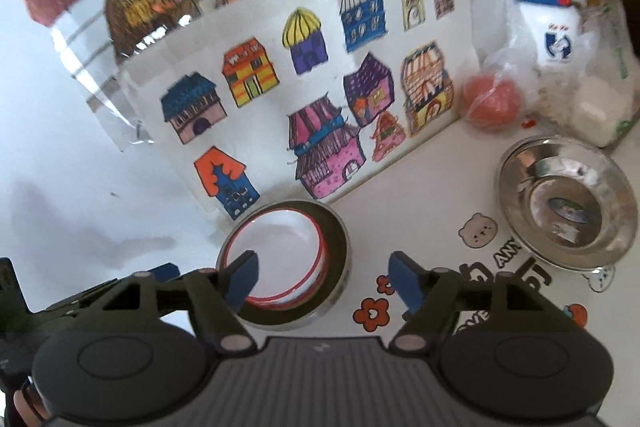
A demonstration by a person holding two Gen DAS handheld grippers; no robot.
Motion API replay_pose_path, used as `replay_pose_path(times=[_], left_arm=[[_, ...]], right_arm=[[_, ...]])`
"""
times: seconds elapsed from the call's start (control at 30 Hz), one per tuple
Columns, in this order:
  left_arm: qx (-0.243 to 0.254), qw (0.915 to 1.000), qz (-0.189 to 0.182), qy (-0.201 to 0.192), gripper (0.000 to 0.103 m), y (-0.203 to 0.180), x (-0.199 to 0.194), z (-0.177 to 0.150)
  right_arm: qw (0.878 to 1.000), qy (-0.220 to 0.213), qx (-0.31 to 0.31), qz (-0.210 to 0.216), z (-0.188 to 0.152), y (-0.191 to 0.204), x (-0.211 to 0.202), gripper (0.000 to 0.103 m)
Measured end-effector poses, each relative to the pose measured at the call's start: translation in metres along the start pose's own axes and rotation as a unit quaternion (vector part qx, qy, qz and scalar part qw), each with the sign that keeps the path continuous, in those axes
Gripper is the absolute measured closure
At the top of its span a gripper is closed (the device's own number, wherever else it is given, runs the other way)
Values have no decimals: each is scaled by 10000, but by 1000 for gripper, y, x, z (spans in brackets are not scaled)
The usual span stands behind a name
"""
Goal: Organize plates and bowls
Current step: 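Open the left gripper releasing the white bowl while the right gripper opens too, then move both grippers to the rim of the large steel bowl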
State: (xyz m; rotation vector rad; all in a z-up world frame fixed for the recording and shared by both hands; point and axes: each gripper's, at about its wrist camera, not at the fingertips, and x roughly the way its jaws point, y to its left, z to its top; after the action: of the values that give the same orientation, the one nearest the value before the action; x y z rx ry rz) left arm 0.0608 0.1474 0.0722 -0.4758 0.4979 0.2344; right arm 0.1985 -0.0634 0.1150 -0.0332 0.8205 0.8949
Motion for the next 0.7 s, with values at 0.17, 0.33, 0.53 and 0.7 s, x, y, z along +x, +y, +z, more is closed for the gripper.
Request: replay_pose_path(times=[0.17,0.33,0.53,0.7], left_arm=[[91,9999,10,-76,6,1,-11,-5],[175,9998,121,-57,1,7,-22,-13],[136,9994,329,49,1,22,-29,-21],[113,9976,640,218,1,34,-24,-25]], right_arm=[[9996,-280,-31,-91,-17,7,-18,10],[9989,-454,30,-128,-33,10,-26,0],[9983,-521,-59,-254,-50,11,-29,0],[9969,-592,-265,-453,-61,15,-27,0]])
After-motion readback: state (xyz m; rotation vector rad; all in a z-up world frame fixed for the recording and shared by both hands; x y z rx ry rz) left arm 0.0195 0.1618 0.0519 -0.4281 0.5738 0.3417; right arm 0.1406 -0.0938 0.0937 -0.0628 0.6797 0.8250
